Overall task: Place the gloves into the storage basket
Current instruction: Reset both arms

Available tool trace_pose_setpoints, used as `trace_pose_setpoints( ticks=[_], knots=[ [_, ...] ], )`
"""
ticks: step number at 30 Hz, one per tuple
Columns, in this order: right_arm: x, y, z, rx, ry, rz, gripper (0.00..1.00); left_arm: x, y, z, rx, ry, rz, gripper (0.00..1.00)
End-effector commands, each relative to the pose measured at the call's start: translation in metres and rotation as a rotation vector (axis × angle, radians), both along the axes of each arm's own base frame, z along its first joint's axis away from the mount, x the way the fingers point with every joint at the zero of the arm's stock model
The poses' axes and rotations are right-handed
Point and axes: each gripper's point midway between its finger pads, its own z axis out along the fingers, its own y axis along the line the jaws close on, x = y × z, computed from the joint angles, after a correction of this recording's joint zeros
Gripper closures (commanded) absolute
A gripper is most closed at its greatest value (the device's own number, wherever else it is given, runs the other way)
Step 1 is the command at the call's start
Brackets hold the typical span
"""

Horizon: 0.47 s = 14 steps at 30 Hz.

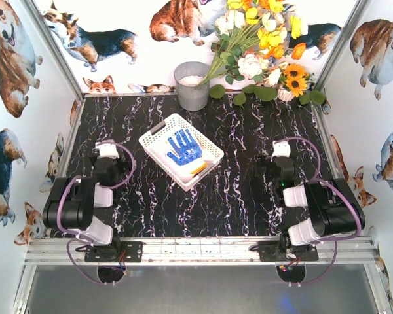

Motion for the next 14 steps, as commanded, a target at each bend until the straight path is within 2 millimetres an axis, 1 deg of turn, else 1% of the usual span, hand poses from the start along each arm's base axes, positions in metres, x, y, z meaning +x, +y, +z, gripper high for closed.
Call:
trace_pose_setpoints(
  ticks=[1, 3, 6, 14],
  knots=[
    [0.0362, 0.001, 0.0504, 0.031, -0.165, 0.033, 0.0, 0.0266, -0.0092, 0.0289, 0.086, -0.078, -0.035, 0.0],
    [0.0365, -0.0018, 0.0545, 0.028, -0.219, 0.026, 0.0, 0.025, -0.0101, 0.0291, 0.086, -0.074, -0.025, 0.01],
    [0.0356, -0.0001, 0.0517, 0.031, -0.178, 0.033, 0.0, 0.0247, -0.0101, 0.0295, 0.086, -0.078, -0.024, 0.01],
    [0.0376, -0.0003, 0.0513, 0.048, -0.19, 0.042, 0.0, 0.0251, -0.01, 0.0301, 0.086, -0.084, -0.025, 0.01]
  ],
)
